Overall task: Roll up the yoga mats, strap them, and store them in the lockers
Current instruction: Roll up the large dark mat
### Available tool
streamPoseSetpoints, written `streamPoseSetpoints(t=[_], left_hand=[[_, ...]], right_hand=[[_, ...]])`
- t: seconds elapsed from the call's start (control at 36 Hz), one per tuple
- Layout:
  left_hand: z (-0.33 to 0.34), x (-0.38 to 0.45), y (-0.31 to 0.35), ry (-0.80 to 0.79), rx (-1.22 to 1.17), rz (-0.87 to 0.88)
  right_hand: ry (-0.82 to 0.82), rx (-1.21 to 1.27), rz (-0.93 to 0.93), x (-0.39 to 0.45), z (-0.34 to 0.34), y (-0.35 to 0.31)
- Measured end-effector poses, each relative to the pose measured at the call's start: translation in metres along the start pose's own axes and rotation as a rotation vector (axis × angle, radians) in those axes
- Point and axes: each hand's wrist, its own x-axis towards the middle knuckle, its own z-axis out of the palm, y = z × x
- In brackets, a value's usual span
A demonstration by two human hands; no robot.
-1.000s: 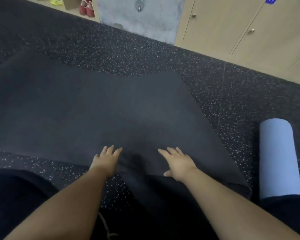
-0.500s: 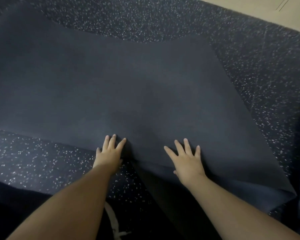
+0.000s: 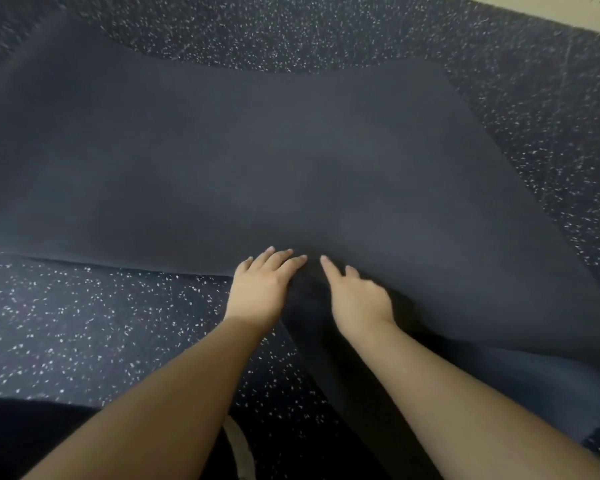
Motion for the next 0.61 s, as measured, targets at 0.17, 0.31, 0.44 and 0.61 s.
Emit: streamPoseSetpoints(t=[0.17, 0.31, 0.44, 0.61], left_hand=[[-0.015, 0.011, -0.026, 0.083, 0.023, 0.033], [-0.038, 0.005, -0.068, 0.093, 0.174, -0.252], [-0.052, 0.005, -0.081, 0.064, 0.090, -0.681], [-0.067, 0.027, -0.052, 0.208, -0.217, -0.668]], right_hand=[[0.068, 0.206, 0.076, 0.004, -0.030, 0.024], [0.171, 0.466, 0.202, 0.000, -0.037, 0.049], [0.294, 0.640, 0.331, -0.004, -0.043, 0.075], [0.353, 0.592, 0.370, -0.008, -0.040, 0.089]])
